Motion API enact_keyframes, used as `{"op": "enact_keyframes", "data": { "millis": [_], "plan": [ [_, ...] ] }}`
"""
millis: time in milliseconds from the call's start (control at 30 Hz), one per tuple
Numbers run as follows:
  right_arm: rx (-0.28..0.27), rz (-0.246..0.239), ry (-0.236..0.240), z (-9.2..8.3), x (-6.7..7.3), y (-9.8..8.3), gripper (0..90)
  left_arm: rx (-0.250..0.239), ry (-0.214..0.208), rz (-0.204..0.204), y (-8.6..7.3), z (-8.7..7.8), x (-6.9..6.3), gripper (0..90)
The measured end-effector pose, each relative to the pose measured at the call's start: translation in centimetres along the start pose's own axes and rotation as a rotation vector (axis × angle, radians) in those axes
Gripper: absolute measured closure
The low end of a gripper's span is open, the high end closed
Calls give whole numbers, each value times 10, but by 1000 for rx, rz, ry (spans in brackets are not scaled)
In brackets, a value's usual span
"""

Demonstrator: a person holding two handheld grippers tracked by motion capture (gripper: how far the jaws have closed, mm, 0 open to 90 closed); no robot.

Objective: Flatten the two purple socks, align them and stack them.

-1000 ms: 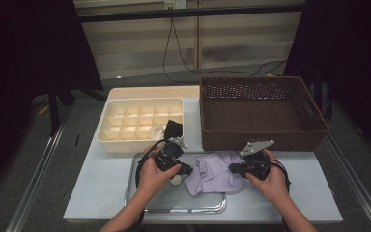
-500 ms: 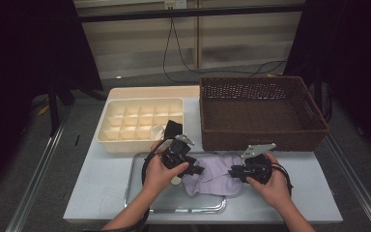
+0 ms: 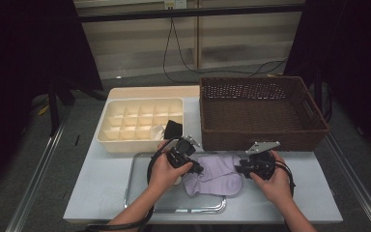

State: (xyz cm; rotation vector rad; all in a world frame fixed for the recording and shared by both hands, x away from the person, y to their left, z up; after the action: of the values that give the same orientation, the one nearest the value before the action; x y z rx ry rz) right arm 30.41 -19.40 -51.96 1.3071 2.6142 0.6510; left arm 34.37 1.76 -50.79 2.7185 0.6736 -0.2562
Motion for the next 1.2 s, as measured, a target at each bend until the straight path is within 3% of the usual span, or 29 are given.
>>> {"op": "enact_keyframes", "data": {
  "millis": [67,100,267,500,633,767,833,867,900,967,1033,1200],
  "plan": [
    [3,-17,-19,-1,-1,0,843,4,-10,-15,0,-1,1,822],
    [4,-15,-3,-1,0,-1,870,-1,-13,-21,0,-1,0,832],
    [-19,9,19,-4,0,0,886,-20,-26,-26,1,-10,-2,847],
    [-61,-9,37,-20,6,7,886,-41,-42,-23,-2,-18,1,843],
    [-51,-14,45,-17,11,6,886,-46,-21,-36,-3,-17,5,755],
    [-32,-23,44,-11,13,3,885,-96,6,-17,2,-25,1,594],
    [-31,-26,46,-10,14,3,885,-82,-6,-1,3,-24,-3,588],
    [-32,-29,50,-10,15,4,885,-78,1,27,5,-18,-5,563],
    [-32,-29,50,-10,15,4,885,-78,1,27,5,-18,-5,517],
    [-31,-31,51,-9,16,4,885,-56,11,28,5,-11,-7,510],
    [-30,-36,55,-8,17,4,885,-10,42,37,4,-2,-6,557],
    [-21,-45,45,-5,19,4,885,6,53,41,5,-3,-7,772]
  ]
}}
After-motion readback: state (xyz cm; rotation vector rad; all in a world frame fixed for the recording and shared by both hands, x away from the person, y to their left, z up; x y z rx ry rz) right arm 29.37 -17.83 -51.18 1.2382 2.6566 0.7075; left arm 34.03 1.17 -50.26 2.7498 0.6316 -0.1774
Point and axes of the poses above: each handheld gripper's, and its own axes: z roughly forward along the jaws, y roughly out of its top, x roughly to its left, the point moved 6 cm from there along z, roughly forward along the jaws, and after that the axes turned 15 degrees about x, right-handed, at the moved point
